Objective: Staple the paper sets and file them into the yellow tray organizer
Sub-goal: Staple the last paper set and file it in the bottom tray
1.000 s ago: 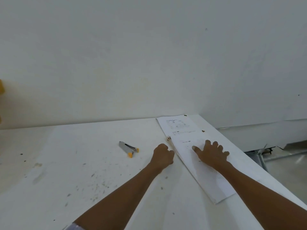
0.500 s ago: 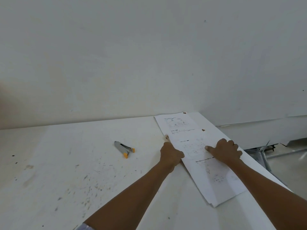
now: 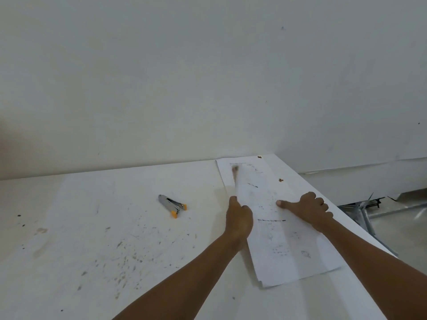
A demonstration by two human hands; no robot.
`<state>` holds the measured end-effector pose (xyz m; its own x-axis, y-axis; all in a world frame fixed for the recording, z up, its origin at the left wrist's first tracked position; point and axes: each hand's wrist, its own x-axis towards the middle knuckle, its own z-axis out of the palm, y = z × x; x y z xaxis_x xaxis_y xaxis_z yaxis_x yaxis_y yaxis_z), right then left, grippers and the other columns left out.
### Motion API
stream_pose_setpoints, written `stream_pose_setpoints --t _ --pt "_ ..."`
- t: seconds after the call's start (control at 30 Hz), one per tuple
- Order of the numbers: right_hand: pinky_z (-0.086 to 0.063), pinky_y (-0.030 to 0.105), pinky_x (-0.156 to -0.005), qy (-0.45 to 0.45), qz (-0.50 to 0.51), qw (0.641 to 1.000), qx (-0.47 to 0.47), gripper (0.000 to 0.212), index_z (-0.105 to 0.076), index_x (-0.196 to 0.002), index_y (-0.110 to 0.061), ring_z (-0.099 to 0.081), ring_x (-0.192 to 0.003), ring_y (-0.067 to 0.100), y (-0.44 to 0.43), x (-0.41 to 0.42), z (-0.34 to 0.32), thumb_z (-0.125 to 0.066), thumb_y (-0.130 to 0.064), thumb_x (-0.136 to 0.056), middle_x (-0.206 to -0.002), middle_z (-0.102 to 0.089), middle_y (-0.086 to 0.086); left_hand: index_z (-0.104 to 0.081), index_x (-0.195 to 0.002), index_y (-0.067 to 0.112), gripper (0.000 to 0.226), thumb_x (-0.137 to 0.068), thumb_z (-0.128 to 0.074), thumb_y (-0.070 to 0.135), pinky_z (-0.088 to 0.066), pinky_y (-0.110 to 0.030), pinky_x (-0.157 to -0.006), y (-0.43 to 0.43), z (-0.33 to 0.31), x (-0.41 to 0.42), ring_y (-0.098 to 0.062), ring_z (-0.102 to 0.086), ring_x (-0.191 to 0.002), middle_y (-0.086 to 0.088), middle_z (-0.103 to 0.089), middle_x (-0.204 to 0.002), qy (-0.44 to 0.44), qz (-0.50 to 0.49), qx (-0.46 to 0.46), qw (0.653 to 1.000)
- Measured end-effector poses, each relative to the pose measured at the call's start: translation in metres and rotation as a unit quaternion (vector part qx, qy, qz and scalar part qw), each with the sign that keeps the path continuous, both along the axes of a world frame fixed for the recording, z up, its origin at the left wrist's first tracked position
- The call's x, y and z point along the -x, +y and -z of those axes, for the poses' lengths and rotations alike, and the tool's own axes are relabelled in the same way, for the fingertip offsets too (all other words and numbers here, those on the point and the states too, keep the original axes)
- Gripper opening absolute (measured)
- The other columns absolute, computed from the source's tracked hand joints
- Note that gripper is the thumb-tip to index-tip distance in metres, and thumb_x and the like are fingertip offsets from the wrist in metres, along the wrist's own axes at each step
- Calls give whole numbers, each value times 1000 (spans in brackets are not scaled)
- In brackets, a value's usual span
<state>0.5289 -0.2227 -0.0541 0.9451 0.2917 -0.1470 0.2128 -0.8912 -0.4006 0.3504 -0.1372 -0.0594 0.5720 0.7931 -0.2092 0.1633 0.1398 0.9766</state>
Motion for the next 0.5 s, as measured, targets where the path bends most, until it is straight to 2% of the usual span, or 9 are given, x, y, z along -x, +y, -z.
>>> stream_pose_setpoints --t 0.07,0.13,0.17,0.23,0.27,0.33,0.43,0.5 --pt "-33 49 -105 -4 -5 999 -40 104 -31 -137 1 -43 -129 40 5 7 -6 -61 -78 -74 -137 -46 22 -47 -129 17 37 -98 -33 2 -55 -30 -74 13 -2 10 -21 -61 -93 -5 -61 -116 -25 -19 29 999" --pt "-41 46 -99 38 -29 993 -105 101 -30 -137 0 -51 -123 39 12 14 -14 -60 -75 -77 -134 -51 20 -52 -124 13 35 -95 -36 0 -57 -40 -90 28 -5 25 -29 -65 -99 -10 -65 -116 -47 -27 44 998" --pt "-46 41 -88 68 -50 987 -138 95 -38 -131 -3 -58 -112 35 14 20 -21 -59 -77 -75 -124 -57 18 -53 -121 13 34 -94 -38 -2 -56 -43 -93 35 -7 34 -32 -66 -101 -13 -66 -116 -63 -28 53 996" --pt "-47 33 -69 130 -95 966 -204 71 -55 -102 -8 -63 -85 27 20 36 -35 -59 -75 -77 -99 -64 10 -56 -115 14 31 -94 -40 -3 -56 -43 -90 52 -11 55 -30 -66 -95 -15 -68 -112 -80 -37 53 995" --pt "-49 32 -69 165 -116 952 -232 57 -59 -94 -11 -64 -82 24 24 46 -41 -61 -67 -83 -95 -67 6 -57 -114 15 30 -94 -41 -2 -56 -42 -87 63 -13 68 -29 -66 -92 -13 -69 -109 -80 -47 45 995" --pt "-56 36 -78 240 -169 913 -283 35 -66 -103 -18 -70 -91 22 34 66 -48 -66 -50 -89 -100 -74 2 -57 -113 13 26 -95 -43 0 -55 -38 -81 84 -16 94 -26 -65 -87 -12 -69 -106 -71 -70 29 995" --pt "-57 43 -89 332 -239 852 -328 30 -64 -125 -22 -70 -106 24 61 102 -48 -65 -26 -95 -115 -74 -1 -57 -100 12 18 -96 -44 0 -49 -32 -69 112 -22 141 -23 -62 -81 -11 -66 -98 -68 -100 8 993" --pt "-54 49 -95 347 -239 833 -359 31 -62 -127 -21 -69 -108 26 85 128 -42 -62 -18 -97 -119 -72 1 -57 -104 13 18 -97 -43 3 -52 -35 -72 124 -29 171 -25 -65 -86 -10 -68 -102 -62 -105 -7 992"
